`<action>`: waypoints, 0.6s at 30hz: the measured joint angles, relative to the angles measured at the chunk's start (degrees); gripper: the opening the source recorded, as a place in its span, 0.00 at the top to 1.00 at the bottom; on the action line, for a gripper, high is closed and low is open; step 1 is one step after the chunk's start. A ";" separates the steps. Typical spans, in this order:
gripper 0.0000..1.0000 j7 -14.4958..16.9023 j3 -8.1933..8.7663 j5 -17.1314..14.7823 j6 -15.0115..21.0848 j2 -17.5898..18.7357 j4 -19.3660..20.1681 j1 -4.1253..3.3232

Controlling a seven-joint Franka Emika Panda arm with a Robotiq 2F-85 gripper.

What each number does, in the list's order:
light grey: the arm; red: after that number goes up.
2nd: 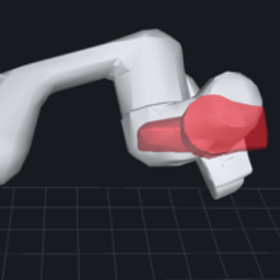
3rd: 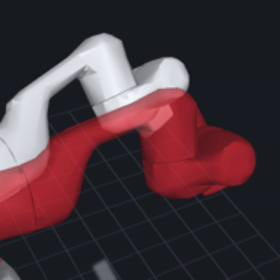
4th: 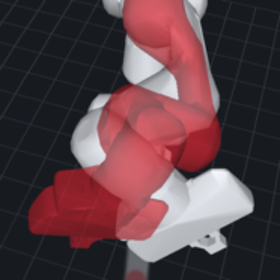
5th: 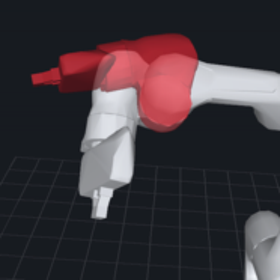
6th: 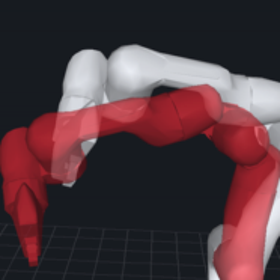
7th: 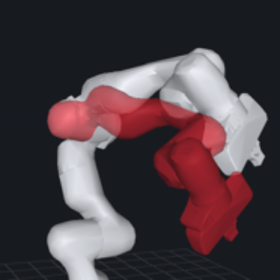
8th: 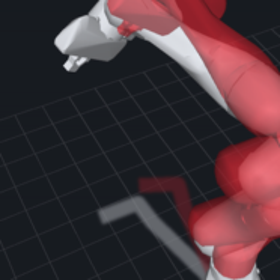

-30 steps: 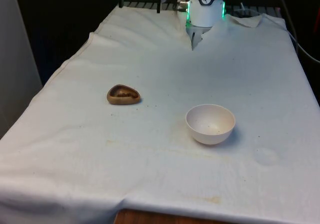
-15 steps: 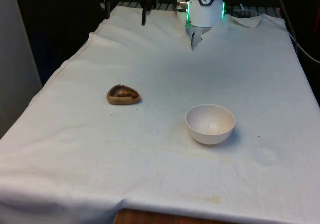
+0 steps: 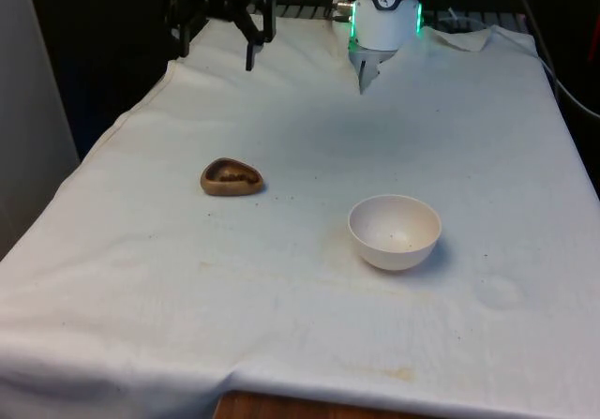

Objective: Pour the coffee beans from the cup into the bowl.

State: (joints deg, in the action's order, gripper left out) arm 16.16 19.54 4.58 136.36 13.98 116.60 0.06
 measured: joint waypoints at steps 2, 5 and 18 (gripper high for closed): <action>0.00 0.17 0.11 -0.11 0.46 0.23 0.06 0.06; 0.00 1.43 0.86 -1.15 2.86 1.26 0.74 0.29; 0.00 8.31 2.52 -8.37 6.13 4.47 0.34 1.20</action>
State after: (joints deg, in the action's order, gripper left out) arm 24.47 22.06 -3.78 142.49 18.45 116.94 1.26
